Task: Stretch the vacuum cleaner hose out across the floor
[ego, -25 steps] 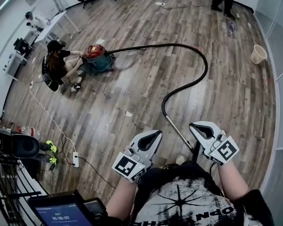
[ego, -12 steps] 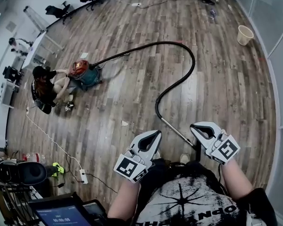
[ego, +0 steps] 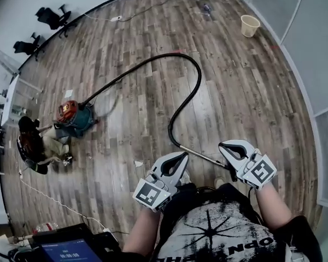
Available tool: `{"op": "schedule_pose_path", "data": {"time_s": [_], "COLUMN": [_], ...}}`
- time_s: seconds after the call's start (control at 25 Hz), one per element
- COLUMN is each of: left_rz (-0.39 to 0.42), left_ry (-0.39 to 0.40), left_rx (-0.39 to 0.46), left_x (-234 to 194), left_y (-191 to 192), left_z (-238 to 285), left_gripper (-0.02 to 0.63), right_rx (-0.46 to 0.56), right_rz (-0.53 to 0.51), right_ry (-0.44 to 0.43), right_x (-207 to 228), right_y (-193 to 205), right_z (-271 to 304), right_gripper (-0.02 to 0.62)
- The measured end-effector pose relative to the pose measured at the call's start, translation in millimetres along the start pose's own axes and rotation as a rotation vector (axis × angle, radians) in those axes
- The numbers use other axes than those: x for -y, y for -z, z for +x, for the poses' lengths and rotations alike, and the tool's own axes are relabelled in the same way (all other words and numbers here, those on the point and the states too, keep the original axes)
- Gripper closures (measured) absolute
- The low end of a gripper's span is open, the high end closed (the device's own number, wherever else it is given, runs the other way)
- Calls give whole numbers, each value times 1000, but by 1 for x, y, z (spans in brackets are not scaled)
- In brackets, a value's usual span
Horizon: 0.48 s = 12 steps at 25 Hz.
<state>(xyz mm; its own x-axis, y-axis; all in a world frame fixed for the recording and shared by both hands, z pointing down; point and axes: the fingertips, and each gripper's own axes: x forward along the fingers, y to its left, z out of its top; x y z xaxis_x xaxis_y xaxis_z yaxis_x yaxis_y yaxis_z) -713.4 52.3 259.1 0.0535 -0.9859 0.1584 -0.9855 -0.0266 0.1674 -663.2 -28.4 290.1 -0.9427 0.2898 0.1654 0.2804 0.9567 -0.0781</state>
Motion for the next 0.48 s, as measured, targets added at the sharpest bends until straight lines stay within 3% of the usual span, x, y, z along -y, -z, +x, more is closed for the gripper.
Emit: {"op": "schedule_pose_path", "data": {"time_s": [0.24, 0.48], "left_rz": [14, -24], "left_ry": [163, 284], "left_rx": [66, 33], "left_x": [-42, -47], "left_y": [-9, 12], "left_z": [2, 10], "left_gripper": [604, 604], "right_rx": [-5, -47], "right_rz": [-7, 18], "right_ry": [127, 215], "right_x": [5, -8], "right_y": [-14, 2], "right_z": [44, 52], "right_gripper": [588, 588]}}
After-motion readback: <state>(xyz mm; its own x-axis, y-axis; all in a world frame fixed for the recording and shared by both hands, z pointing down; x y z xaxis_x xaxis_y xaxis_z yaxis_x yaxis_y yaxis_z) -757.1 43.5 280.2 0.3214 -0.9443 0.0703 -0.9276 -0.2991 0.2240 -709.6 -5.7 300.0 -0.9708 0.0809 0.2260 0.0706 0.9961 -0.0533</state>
